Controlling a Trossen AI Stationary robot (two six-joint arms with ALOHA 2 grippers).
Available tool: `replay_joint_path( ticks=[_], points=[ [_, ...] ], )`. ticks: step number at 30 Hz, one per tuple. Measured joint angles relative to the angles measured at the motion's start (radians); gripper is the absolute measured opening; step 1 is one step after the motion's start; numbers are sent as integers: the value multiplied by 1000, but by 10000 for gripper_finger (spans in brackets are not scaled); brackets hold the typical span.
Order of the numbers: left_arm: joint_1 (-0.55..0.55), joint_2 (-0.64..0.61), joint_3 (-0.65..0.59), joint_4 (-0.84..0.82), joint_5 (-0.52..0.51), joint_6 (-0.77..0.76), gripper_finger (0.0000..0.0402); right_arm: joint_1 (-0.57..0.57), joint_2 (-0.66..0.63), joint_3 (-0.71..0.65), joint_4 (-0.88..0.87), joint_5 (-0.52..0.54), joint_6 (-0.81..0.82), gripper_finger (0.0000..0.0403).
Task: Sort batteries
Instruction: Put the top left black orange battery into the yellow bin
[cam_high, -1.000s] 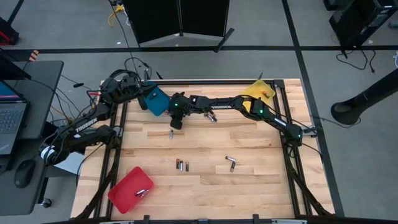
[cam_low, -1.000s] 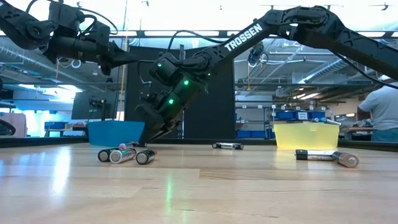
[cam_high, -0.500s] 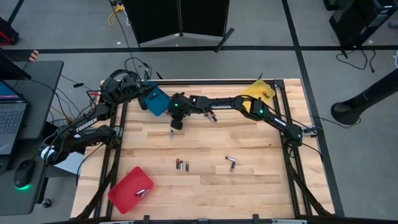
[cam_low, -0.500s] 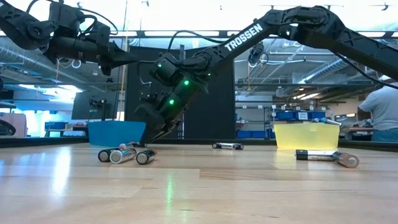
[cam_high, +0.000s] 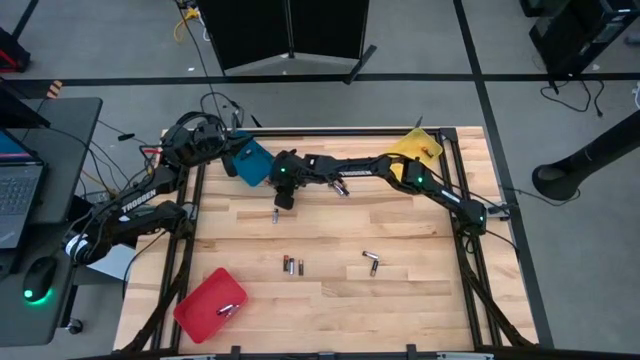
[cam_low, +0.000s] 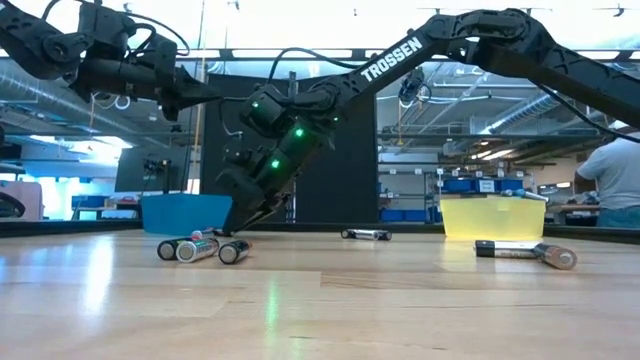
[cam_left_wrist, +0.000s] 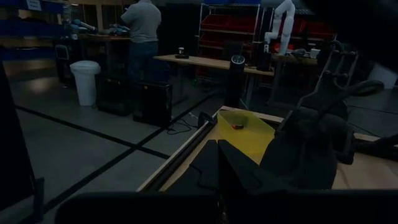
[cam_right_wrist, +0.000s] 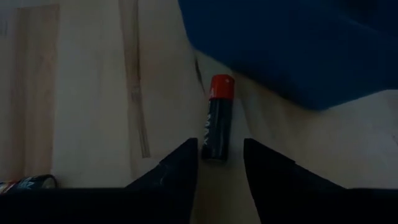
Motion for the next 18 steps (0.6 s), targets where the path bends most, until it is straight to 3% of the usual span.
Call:
replay_joint_path(
  ticks=[9, 18],
  points=[
    [0, 0, 0, 0, 15, -6, 8, 13, 24, 3, 23, 39, -33, 55],
    [0, 0, 0, 0, 19, -7, 8, 13, 9, 4, -37, 9, -7, 55]
  ],
)
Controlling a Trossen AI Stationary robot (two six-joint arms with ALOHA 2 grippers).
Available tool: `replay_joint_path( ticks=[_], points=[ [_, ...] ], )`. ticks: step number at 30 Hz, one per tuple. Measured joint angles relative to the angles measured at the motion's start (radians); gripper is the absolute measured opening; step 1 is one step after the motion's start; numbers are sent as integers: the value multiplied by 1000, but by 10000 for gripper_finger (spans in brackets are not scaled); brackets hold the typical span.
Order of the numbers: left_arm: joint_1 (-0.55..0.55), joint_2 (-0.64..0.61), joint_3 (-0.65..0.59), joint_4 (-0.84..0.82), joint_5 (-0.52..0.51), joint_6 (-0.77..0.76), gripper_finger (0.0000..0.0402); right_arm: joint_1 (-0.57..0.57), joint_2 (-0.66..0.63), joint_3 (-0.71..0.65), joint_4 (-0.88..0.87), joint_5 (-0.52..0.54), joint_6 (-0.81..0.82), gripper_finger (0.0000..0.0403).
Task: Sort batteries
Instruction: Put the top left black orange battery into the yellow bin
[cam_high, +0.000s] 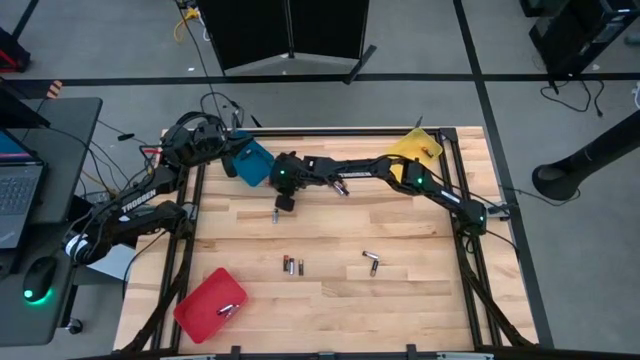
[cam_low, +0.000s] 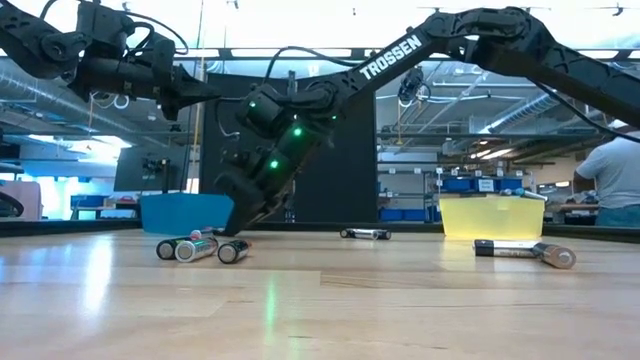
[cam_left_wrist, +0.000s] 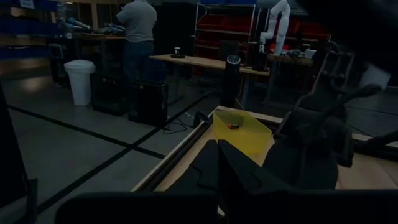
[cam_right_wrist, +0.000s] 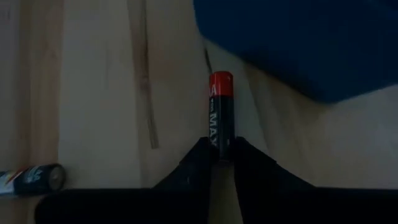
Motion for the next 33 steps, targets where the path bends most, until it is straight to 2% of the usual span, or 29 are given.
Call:
replay_joint_path(
  ticks=[7, 19, 26, 28, 33],
  points=[
    [0, 0, 0, 2, 0, 4, 8, 1, -79, -6, -134, 10, 16, 55],
    [0, -1, 0, 32, 0, 7, 8, 21, -316, -3, -356, 159, 63, 55],
    [0, -1, 0, 42, 0, 8, 8, 33, -388, -13, -521, 259, 117, 55],
    [0, -1, 0, 52, 0, 8, 8, 28, -409, -68, -539, 275, 147, 55],
    [0, -1, 0, 54, 0, 8, 8, 2, -500, -327, -507, 272, 243, 55]
  ],
)
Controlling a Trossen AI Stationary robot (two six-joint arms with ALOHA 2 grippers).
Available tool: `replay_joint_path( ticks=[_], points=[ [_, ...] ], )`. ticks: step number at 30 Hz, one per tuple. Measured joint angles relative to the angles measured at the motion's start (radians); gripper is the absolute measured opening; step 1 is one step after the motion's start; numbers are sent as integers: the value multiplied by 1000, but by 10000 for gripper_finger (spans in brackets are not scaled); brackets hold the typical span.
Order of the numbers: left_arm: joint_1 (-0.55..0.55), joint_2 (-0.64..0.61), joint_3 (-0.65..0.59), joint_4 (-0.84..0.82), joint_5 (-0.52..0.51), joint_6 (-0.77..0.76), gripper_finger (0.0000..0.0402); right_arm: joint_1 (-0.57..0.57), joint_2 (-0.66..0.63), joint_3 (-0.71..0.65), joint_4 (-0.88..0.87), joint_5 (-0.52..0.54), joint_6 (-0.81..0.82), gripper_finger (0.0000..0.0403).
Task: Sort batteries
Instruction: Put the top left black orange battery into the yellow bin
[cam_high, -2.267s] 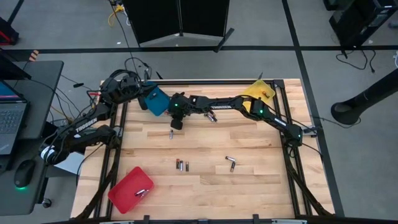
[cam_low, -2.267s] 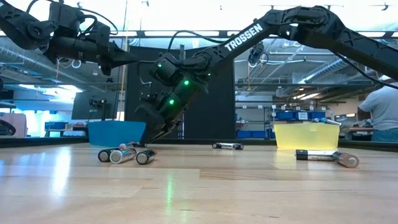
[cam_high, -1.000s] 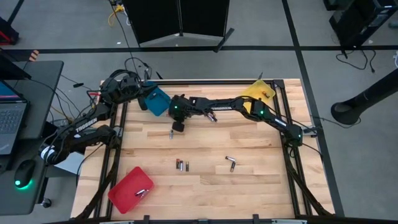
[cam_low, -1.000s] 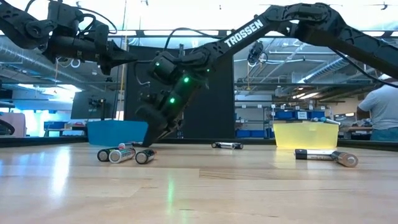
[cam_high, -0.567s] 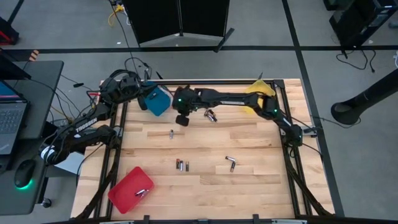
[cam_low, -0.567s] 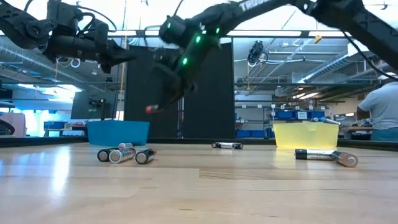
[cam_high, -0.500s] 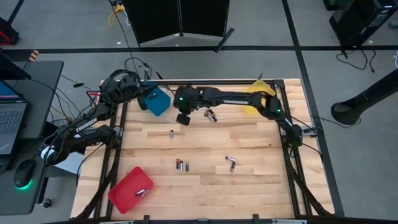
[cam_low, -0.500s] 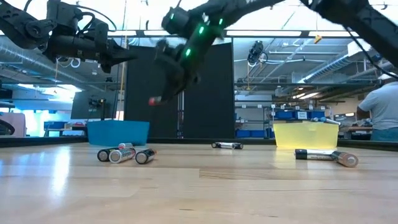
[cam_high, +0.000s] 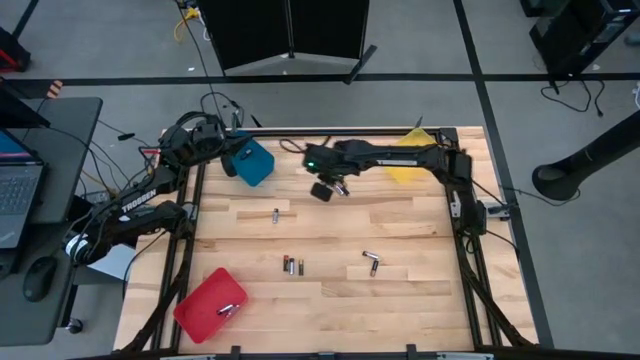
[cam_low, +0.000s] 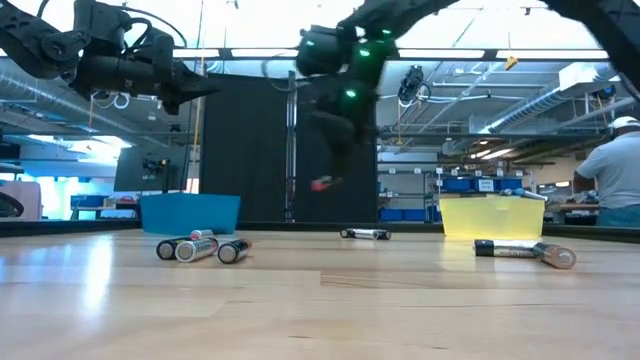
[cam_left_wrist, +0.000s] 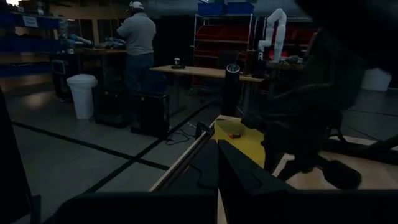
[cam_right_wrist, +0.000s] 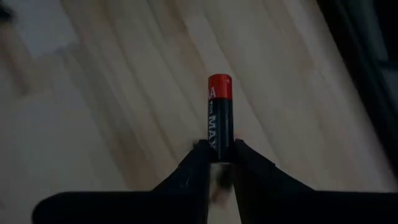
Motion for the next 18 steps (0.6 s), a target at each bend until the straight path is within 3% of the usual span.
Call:
replay_joint_path(
  ticks=[7, 12, 18],
  points=[
    [-1, 0, 0, -4, 9, 0, 8, -49, -323, -378, 19, 60, 219, 55],
    [-2, 1, 0, -12, 9, 0, 8, -144, -597, -602, -4, 106, 334, 55],
    [-2, 1, 0, -13, 10, 3, 8, -330, -751, -777, 15, 51, 248, 55]
  ],
)
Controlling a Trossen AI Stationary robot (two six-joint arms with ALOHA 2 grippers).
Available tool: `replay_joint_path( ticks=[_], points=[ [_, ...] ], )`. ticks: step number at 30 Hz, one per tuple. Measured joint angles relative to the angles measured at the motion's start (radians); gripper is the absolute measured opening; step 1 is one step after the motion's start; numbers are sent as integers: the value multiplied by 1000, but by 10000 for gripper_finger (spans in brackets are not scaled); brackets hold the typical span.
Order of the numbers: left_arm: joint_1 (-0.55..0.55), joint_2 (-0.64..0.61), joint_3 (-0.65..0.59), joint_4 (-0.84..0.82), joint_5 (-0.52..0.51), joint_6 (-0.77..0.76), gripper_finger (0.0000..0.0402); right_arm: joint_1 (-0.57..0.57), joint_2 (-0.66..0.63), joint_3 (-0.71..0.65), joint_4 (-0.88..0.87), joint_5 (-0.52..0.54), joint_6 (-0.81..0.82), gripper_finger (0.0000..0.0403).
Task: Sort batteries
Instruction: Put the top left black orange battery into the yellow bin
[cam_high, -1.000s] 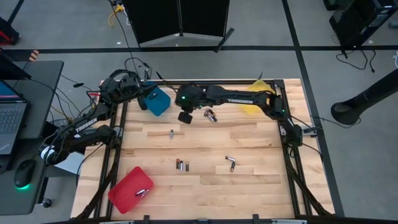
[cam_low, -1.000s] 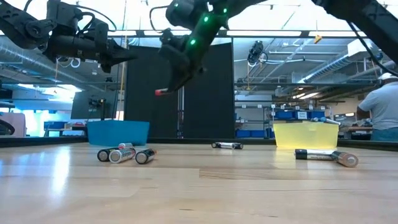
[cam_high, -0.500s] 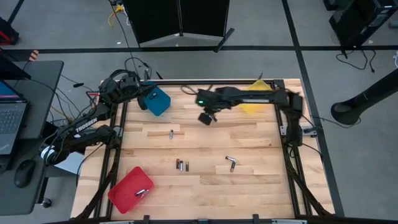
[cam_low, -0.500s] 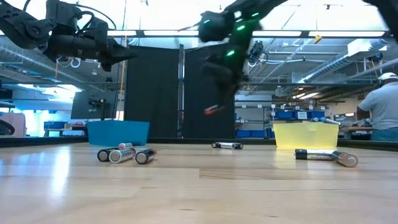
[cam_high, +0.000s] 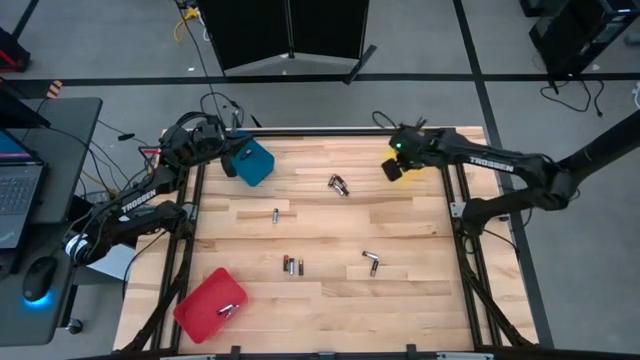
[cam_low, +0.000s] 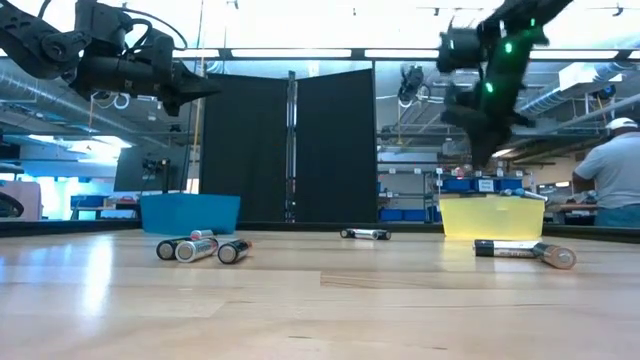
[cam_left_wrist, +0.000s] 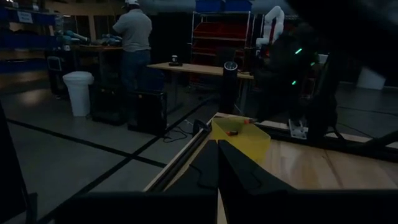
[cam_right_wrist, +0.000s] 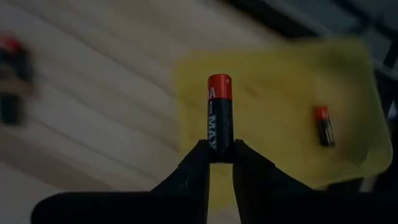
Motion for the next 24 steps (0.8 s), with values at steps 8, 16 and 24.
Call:
replay_joint_path(
  ticks=[8, 16, 24],
  points=[
    [0, 0, 0, 0, 1, 0, 8, -220, 58, -60, 61, -72, -160, 55],
    [0, 1, 0, 1, 1, -1, 8, -310, 186, -69, 135, -96, -203, 55],
    [0, 1, 0, 1, 1, 0, 8, -382, 293, -65, 158, -96, -214, 55]
  ],
)
